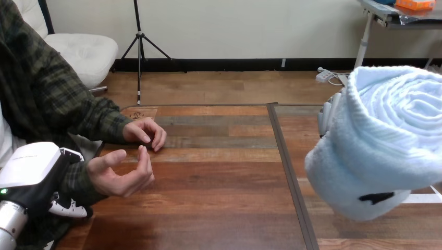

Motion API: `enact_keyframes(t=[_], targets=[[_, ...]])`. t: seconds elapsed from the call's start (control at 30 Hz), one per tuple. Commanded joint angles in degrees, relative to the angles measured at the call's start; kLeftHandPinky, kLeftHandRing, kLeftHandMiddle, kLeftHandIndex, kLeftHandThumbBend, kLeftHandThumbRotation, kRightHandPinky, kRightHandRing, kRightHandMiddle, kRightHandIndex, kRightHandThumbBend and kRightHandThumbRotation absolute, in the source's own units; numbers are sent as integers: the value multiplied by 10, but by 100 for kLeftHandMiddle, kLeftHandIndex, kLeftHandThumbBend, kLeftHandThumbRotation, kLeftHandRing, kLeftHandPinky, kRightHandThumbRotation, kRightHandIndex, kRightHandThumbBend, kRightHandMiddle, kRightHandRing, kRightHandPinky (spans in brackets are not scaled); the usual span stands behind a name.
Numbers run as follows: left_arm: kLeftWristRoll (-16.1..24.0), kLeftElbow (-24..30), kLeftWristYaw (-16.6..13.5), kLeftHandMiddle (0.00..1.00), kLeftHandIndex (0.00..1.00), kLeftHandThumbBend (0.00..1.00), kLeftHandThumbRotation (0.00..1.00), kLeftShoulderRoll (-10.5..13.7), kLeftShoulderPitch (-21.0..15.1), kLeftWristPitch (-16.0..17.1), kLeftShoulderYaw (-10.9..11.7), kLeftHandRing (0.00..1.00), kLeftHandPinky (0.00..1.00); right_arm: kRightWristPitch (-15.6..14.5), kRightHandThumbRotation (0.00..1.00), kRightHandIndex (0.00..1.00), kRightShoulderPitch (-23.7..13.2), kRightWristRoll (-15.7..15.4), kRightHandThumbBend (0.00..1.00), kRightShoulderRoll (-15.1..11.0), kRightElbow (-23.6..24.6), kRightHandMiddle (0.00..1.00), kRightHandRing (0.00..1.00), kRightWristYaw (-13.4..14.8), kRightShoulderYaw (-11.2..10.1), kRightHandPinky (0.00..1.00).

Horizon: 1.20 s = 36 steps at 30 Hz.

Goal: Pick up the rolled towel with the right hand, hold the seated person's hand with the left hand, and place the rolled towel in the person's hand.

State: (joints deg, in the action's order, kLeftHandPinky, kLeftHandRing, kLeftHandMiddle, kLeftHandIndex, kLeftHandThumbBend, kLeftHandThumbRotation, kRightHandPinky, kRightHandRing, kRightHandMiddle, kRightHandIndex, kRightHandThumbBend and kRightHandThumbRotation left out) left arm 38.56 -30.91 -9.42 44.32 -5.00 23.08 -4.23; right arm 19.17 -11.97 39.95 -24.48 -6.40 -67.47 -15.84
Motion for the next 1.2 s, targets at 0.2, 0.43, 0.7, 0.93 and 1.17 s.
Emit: enact_keyframes(t=[0.2, 0.43, 0.7, 0.93, 1.17], targets=[[-38, 30, 0, 44, 44, 87, 0, -22, 1, 6, -1, 37, 31, 67, 13, 37, -80, -49, 78, 23, -53, 37, 33, 20, 8, 27], [-45, 45, 5, 45, 45, 86, 0, -24, 6, -7, -1, 37, 32, 82, 15, 37, -91, -66, 79, 30, -69, 37, 32, 25, 16, 25], [-54, 61, 8, 44, 45, 87, 0, -26, 12, -18, -1, 37, 31, 94, 15, 37, -102, -89, 79, 35, -84, 36, 30, 36, 28, 23], [-56, 76, 11, 44, 45, 87, 0, -28, 16, -25, 1, 36, 31, 78, 13, 39, -112, -85, 79, 36, -95, 37, 29, 30, 41, 22], [-60, 99, 16, 44, 44, 87, 0, -32, 22, -29, 5, 37, 31, 39, 9, 40, -126, -73, 79, 42, -111, 37, 30, 20, 54, 22]])
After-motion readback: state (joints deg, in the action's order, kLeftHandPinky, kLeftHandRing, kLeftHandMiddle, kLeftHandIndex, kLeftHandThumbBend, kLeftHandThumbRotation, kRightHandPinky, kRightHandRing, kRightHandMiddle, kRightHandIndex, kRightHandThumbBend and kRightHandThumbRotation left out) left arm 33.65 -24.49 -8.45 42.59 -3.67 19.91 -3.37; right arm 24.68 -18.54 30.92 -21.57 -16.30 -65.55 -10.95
